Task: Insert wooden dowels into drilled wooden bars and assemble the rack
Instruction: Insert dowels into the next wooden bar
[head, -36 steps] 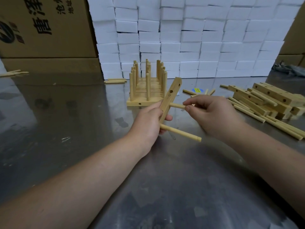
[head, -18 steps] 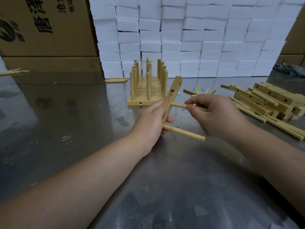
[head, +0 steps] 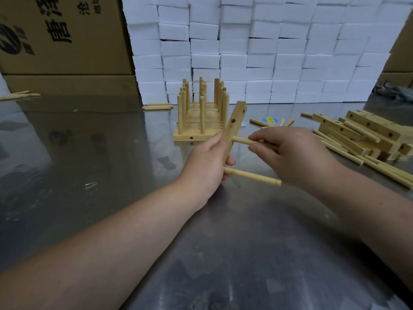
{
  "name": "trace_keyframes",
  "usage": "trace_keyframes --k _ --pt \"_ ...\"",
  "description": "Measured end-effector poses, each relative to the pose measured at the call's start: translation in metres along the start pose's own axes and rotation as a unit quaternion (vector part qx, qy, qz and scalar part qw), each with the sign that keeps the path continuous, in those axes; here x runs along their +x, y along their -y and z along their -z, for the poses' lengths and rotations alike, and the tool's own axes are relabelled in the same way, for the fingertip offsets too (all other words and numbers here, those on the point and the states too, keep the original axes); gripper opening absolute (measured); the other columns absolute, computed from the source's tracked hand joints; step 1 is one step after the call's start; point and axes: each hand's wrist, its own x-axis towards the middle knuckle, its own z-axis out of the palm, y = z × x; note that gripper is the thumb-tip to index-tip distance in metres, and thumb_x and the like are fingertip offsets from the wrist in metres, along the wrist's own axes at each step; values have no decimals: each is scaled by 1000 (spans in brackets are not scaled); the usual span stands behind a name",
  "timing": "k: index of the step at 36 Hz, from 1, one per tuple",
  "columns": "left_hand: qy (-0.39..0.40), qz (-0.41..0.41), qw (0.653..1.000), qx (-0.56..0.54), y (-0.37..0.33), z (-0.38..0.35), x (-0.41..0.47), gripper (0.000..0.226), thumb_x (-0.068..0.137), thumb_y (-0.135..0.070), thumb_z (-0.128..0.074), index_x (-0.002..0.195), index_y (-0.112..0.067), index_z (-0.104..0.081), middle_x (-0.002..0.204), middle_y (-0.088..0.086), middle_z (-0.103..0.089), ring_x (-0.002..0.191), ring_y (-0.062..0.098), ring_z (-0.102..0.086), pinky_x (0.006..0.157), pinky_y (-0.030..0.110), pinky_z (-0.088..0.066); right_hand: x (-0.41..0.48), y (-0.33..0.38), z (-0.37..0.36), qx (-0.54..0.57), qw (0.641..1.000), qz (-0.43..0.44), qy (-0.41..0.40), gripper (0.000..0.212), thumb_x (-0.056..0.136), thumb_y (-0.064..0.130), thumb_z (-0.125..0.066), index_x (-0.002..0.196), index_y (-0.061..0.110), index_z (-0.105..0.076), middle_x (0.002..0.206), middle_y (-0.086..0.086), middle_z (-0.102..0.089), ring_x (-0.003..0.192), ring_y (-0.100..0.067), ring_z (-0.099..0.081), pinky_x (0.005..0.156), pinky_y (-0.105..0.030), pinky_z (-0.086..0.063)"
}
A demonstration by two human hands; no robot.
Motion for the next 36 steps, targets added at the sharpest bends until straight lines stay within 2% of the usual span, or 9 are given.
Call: trace_keyframes --k 5,9,15,21,24,26,29,33,36 --pt "-3 -10 1000 8 -3 0 -2 33 100 -24 -36 90 -50 -55 58 -5 -49 56 10 -44 47 19 -41 0 1 1 -28 998 56 -16 12 87 24 -60 85 17 -68 63 0 -58 62 -15 -48 55 -21 -35" --pt "-20 -26 999 26 -3 0 -3 38 98 -28 -38 78 -55 -56 53 -9 -47 55 9 -43 51 23 -41 1 1 1 -39 996 73 -30 15 88 23 -58 80 14 -67 55 1 -51 64 -14 -42 51 -19 -33" --pt "-24 -41 997 55 0 0 -4 33 98 -30 -38 85 -55 -56 55 -11 -47 56 6 -45 59 26 -41 -4 3 -5 7 998 48 -48 17 87 25 -59 93 18 -73 68 -3 -68 66 -20 -59 60 -30 -47" --pt "-27 -46 997 63 1 1 -3 30 97 -30 -39 93 -52 -59 54 -12 -46 53 2 -45 57 24 -41 -3 -1 -9 88 995 -49 -22 23 89 32 -55 107 25 -69 80 3 -71 82 -4 -55 59 -4 -37" --pt "-27 -52 996 64 2 1 -3 35 97 -29 -40 80 -54 -59 53 -12 -45 54 3 -44 58 25 -41 -3 -2 -9 146 986 -76 -10 20 89 32 -56 101 26 -71 83 -5 -71 84 -8 -55 58 -7 -40" --pt "-26 -57 996 63 2 1 -2 36 97 -29 -40 79 -53 -60 52 -13 -45 55 4 -44 57 25 -40 -1 -2 -9 181 980 -86 -10 15 89 31 -57 86 34 -71 67 0 -67 67 -6 -56 51 -12 -39" --pt "-26 -62 995 68 4 1 -2 30 97 -30 -40 89 -51 -61 52 -13 -44 50 1 -42 54 21 -39 1 -3 -11 232 965 -120 -22 28 87 32 -59 61 43 -62 48 4 -47 42 -3 -40 38 -13 -31" --pt "-25 -64 995 76 6 0 -1 32 98 -29 -39 90 -53 -57 54 -12 -44 48 0 -42 54 20 -39 3 -4 -12 263 952 -158 -10 29 86 34 -60 58 42 -63 49 2 -43 35 -3 -33 38 -17 -30" --pt "-18 -66 990 123 6 -2 0 28 99 -29 -37 109 -43 -59 62 -10 -46 51 -2 -46 55 20 -37 3 -6 -13 256 951 -175 0 30 85 36 -60 56 43 -64 50 2 -43 35 -2 -34 40 -18 -32"
